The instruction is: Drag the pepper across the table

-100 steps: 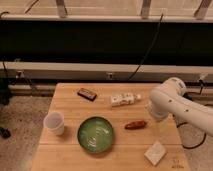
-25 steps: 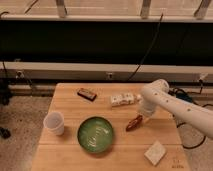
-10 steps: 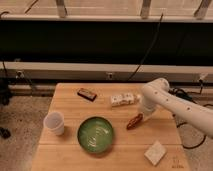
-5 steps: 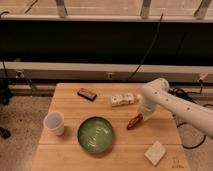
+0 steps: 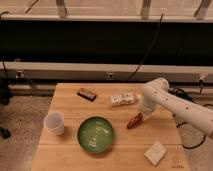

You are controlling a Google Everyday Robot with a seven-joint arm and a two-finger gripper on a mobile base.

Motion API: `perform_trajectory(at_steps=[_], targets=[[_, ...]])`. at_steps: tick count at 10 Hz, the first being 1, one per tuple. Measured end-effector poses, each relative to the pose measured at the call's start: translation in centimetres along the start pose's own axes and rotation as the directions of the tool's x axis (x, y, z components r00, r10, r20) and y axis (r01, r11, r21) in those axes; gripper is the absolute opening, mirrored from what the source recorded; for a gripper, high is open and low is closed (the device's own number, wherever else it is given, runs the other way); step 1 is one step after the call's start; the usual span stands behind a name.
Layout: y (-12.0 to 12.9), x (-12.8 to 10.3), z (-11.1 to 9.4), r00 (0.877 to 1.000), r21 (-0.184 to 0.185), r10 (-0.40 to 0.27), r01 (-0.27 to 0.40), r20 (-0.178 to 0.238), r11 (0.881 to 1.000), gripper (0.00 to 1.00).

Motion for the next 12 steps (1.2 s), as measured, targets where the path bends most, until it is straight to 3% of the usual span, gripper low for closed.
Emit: perform_trajectory(at_steps=[2, 12], targets=[[-1.0, 2.4, 1.4, 0.999, 0.009, 0.031, -0.031, -0.022, 0.999, 0.00], [-1.0, 4.7, 1.4, 0.996, 0.019, 0.072, -0.071, -0.060, 0.997, 0.00]])
